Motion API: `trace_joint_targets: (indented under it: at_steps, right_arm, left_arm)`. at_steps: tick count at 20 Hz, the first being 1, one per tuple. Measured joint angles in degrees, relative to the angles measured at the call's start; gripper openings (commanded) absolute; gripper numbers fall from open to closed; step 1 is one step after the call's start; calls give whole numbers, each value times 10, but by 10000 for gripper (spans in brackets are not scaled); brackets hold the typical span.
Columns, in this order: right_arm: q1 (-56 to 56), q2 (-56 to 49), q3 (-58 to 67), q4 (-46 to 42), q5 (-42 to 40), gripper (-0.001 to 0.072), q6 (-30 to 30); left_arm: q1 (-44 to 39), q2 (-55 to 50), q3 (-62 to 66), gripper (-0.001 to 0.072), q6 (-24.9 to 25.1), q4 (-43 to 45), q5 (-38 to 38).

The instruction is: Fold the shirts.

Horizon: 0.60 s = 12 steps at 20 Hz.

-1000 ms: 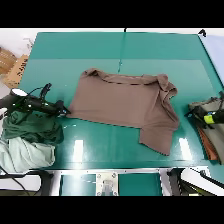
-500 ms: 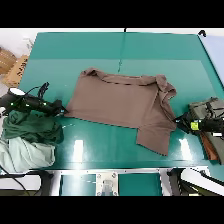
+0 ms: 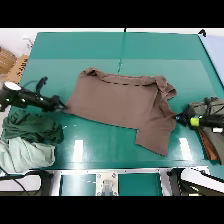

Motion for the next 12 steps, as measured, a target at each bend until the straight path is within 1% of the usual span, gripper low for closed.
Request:
trace_joint_targets:
  at_steps: [3, 5, 7, 9, 12]
  right_arm:
    - [-1, 56, 108, 70, 53, 18, 19]
    - [-1, 102, 209, 117, 71, 17, 42]
    - [-1, 140, 315, 146, 77, 17, 70]
    - [-5, 177, 425, 164, 63, 18, 100]
    - [-27, 227, 553, 177, 11, 18, 131]
  left_arm:
    - [0, 60, 93, 22, -4, -15, -33]
    - [0, 107, 171, 22, -6, -38, -46]
    - [0, 159, 268, 22, -8, -61, -42]
    - [0, 205, 365, 22, -10, -75, -26]
    - [0, 264, 492, 23, -12, -82, 8]
